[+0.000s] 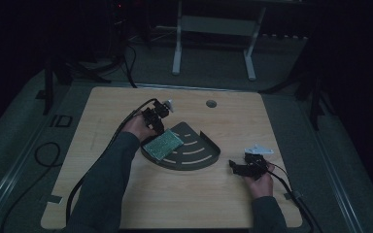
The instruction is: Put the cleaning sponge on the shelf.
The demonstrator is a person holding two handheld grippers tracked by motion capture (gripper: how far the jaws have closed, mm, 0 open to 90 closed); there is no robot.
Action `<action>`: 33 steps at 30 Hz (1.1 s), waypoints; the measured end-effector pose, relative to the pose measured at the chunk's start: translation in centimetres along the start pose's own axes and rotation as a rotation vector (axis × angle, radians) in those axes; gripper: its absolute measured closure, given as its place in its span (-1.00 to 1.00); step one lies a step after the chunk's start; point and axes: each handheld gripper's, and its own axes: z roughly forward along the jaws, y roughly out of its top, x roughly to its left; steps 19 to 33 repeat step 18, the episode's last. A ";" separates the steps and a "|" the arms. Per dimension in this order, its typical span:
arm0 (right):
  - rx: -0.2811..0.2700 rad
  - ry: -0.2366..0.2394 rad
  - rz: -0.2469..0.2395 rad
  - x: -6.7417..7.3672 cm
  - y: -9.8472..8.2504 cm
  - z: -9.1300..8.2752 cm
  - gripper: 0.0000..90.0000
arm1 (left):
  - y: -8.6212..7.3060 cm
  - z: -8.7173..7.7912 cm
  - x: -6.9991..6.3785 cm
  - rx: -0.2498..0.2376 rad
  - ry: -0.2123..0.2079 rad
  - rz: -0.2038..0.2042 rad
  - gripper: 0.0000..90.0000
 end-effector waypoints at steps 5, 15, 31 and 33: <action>0.000 0.000 0.000 0.0 0.0 0.0 -0.54 | -0.9 -1.4 0.2 -0.062 -0.004 -0.021 0.48; 0.000 0.000 0.000 0.0 0.0 0.0 -0.54 | -4.6 -3.0 1.7 -0.168 0.000 -0.115 0.32; 0.000 0.000 0.000 0.0 0.0 0.0 -0.54 | -6.3 -3.2 2.5 -0.209 0.020 -0.172 0.30; 0.000 0.000 0.000 0.0 0.0 0.0 -0.54 | -6.3 -3.2 2.5 -0.209 0.020 -0.172 0.30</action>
